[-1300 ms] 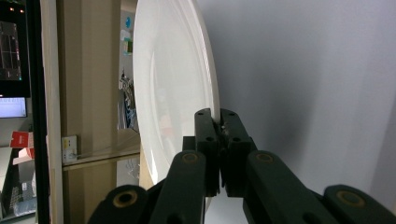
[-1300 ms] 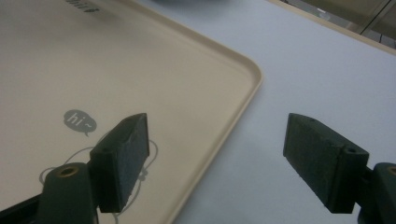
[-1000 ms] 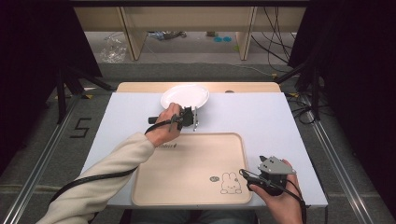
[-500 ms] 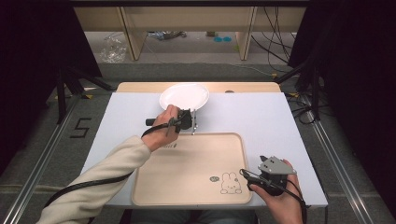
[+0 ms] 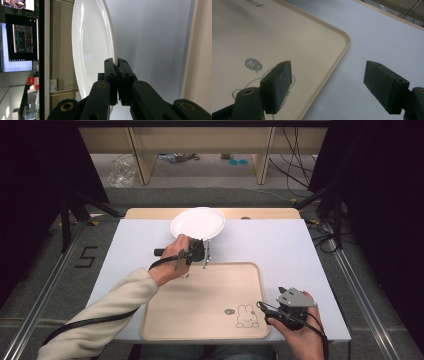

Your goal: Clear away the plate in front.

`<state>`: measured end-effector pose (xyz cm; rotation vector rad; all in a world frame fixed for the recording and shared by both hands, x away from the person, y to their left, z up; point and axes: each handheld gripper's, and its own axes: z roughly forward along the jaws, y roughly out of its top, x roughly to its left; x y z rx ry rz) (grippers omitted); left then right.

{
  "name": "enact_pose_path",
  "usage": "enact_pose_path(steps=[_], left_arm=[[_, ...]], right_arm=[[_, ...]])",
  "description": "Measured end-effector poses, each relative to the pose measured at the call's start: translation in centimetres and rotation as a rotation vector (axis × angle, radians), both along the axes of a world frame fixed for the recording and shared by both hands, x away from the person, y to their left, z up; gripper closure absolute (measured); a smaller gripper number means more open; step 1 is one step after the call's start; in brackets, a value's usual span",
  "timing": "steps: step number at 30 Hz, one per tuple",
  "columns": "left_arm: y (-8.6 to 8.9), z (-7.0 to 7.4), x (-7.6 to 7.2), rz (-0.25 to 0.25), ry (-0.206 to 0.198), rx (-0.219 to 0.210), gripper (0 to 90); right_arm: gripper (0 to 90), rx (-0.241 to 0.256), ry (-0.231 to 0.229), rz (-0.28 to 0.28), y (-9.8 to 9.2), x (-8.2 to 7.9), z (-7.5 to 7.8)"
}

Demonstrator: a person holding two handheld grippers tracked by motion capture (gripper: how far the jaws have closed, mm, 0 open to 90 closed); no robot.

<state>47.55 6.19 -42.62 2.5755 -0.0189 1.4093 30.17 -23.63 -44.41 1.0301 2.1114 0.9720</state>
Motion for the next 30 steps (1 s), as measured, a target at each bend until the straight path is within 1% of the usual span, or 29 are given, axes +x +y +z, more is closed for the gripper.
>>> enact_pose_path(steps=[1, 2, 3, 5, 6, 7, 9, 10, 11, 12, 13, 14, 16, 17, 23, 26, 28, 30], left_arm=[[0.0, 0.0, -0.1, -0.002, -0.001, -0.003, 87.3], [0.0, 0.1, -0.2, -0.004, -0.007, 0.002, 87.3], [0.0, 0.1, -0.4, -0.006, -0.008, -0.007, 87.3], [0.0, 0.3, -0.5, -0.011, -0.014, 0.007, 87.4], [0.0, 0.3, -0.7, -0.01, -0.016, -0.004, 87.3], [0.0, 0.5, -0.7, -0.014, -0.024, 0.002, 87.3], [0.1, 0.6, -0.9, -0.011, -0.028, -0.007, 87.3], [0.1, 0.7, -1.0, -0.012, -0.026, -0.004, 87.3], [0.1, 0.9, -1.0, -0.023, -0.04, 0.006, 87.3], [0.1, 0.8, -1.2, -0.017, -0.03, -0.015, 87.3], [0.1, 0.9, -1.2, -0.024, -0.037, -0.002, 87.3], [0.1, 0.9, -1.4, -0.02, -0.034, -0.012, 87.3], [0.1, 1.0, -1.5, -0.021, -0.039, -0.007, 87.3], [0.1, 1.0, -1.6, -0.021, -0.037, -0.012, 87.3], [0.2, 1.0, -2.0, -0.024, -0.038, -0.003, 87.3], [0.2, 1.1, -2.3, -0.028, -0.048, -0.001, 87.3], [0.2, 1.2, -2.5, -0.031, -0.054, -0.002, 87.3], [0.2, 1.3, -2.7, -0.033, -0.057, 0.005, 87.4]], right_arm=[[23.6, 0.0, 0.0, 0.002, 0.0, 0.0, 0.0], [23.5, 0.0, -0.001, 0.002, 0.0, 0.0, 0.0], [23.6, 0.0, 0.0, 0.001, 0.0, 0.0, 0.0], [23.6, 0.001, -0.001, -0.001, 0.0, 0.0, 0.0], [23.6, 0.0, -0.002, 0.0, 0.0, 0.0, 0.0], [23.6, -0.001, -0.001, 0.001, 0.0, 0.0, 0.0], [23.6, -0.002, -0.001, 0.0, 0.0, 0.0, 0.0], [23.6, -0.001, -0.001, 0.001, 0.0, 0.0, 0.0], [23.6, 0.0, -0.001, 0.001, 0.0, 0.0, 0.0], [23.6, -0.002, -0.001, 0.002, 0.0, 0.0, 0.0], [23.6, -0.001, 0.0, 0.001, 0.0, 0.0, 0.0], [23.6, -0.001, -0.001, 0.001, 0.0, 0.0, 0.0], [23.6, -0.004, -0.001, 0.002, 0.0, 0.0, 0.0], [23.6, -0.004, -0.001, 0.002, 0.0, 0.0, 0.0], [23.6, -0.003, 0.0, 0.002, 0.0, 0.0, 0.0], [23.6, 0.0, 0.006, 0.001, 0.0, -0.1, 0.0], [23.6, -0.003, 0.0, 0.002, 0.0, -0.1, 0.0], [23.6, -0.001, 0.004, 0.001, 0.0, -0.1, 0.0]])
